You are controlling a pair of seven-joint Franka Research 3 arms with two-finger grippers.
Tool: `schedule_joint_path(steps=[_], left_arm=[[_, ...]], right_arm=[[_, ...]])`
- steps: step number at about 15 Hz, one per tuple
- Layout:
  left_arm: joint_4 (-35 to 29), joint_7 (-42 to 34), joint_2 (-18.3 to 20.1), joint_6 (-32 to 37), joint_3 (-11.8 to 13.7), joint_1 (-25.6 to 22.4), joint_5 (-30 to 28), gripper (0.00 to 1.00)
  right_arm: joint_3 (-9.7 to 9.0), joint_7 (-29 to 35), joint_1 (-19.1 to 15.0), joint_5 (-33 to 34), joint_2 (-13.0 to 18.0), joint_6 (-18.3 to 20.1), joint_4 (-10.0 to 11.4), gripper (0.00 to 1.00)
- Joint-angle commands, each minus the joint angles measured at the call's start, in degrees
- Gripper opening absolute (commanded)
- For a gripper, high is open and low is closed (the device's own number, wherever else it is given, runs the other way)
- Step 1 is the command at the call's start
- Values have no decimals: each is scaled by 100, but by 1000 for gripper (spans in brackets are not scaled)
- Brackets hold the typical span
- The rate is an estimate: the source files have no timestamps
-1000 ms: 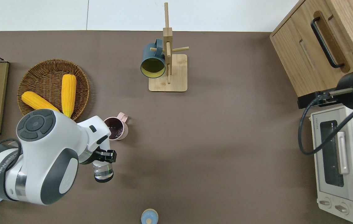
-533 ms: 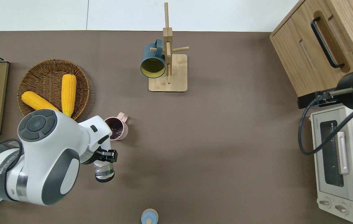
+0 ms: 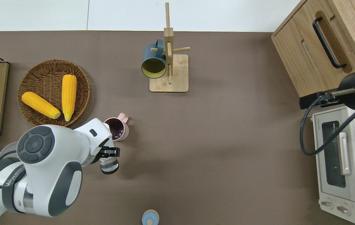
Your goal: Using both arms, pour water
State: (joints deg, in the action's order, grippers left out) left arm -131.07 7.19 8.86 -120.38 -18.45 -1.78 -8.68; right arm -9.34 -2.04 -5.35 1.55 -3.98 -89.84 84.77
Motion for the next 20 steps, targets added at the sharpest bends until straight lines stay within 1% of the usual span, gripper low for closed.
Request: schedule_joint_path(steps=[1,3,7,9,11,15,17,19,20], left_arm=[[-349,80,458,-223,17,55,-133,0],[-480,89,624,-240,17,47,-142,0],[-946,80,1397,-267,52,-15,-160,0],[-1165,80,1810,-258,113,-111,-160,0],[-1254,80,2075,-284,122,-226,-134,0],[-1246,37,2409,-591,122,-726,-37,0],[-1193,98,2427,-775,78,-963,435,0],[-1158,98,2427,-1083,122,-1165,543,0],[-1140,72,2419,-1293,122,-1349,543,0]], right_arm=[[-6,-112,-28,-120,2,81,-57,987],[-6,-112,-28,-111,2,81,-57,987],[-6,-112,-28,-120,2,81,-57,987],[-6,-112,-28,-120,2,81,-57,987],[-6,-112,-28,-111,2,81,-57,987],[-6,-112,-28,-111,2,81,-57,987],[-6,-112,-28,-120,2,81,-57,987],[-6,-112,-28,-111,2,81,-57,987],[-6,-112,-28,-111,2,81,-57,987]])
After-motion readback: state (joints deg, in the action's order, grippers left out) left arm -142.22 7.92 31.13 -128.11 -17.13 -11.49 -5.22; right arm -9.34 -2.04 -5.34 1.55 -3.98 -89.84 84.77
